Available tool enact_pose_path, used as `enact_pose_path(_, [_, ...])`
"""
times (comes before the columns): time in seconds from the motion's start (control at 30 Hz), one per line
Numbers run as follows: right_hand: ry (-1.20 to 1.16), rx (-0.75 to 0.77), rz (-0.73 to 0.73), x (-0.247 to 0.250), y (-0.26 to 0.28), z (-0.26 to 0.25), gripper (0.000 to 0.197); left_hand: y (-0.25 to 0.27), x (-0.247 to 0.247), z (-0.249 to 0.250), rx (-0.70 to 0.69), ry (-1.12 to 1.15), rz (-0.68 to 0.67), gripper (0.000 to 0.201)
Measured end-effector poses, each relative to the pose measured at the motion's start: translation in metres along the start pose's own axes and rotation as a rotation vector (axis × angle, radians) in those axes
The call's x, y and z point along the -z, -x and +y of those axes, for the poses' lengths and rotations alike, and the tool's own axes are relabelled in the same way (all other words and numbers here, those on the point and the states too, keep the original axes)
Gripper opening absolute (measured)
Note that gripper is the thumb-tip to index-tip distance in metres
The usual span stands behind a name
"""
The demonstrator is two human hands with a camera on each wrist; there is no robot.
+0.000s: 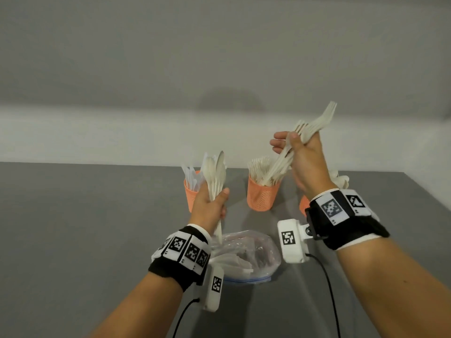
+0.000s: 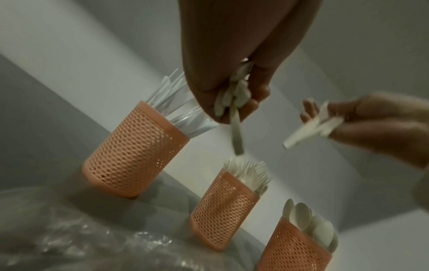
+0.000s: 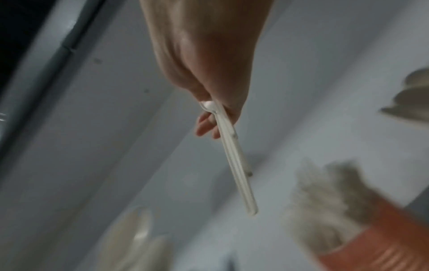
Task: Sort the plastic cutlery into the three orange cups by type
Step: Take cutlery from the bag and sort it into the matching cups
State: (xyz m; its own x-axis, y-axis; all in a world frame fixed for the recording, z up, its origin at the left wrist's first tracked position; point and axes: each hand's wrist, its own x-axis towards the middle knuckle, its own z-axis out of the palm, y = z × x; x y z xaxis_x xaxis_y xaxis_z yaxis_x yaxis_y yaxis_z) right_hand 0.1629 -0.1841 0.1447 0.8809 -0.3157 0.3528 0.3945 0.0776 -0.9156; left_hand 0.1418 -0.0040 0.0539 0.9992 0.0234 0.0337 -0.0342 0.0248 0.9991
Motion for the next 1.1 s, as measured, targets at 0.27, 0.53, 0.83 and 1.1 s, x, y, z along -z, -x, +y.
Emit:
enact_pose_path(0.27, [0.067,0.029,0.131,0.016,-0.046,0.034,0.024,-0.020,0.004,0.005,0.080,0.202,-0.084,0.012])
enact_pose_path(0.53, [0.254,-0.012,-0.108,-0.003,-0.053,0.078,0.015,-0.026,0.005,0.018,0.061,0.200,-0.049,0.011])
enact_pose_path(0.83, [0.279,-0.159,-0.337,0.009,-0.055,0.090,0.009,-0.041,-0.001,0.011,0.076,0.190,-0.042,0.015])
enact_pose_path(1.1, [0.161,0.032,0.008,0.008,-0.049,0.086,0.019,-0.040,-0.007,0.009,0.129,0.209,-0.063,0.015])
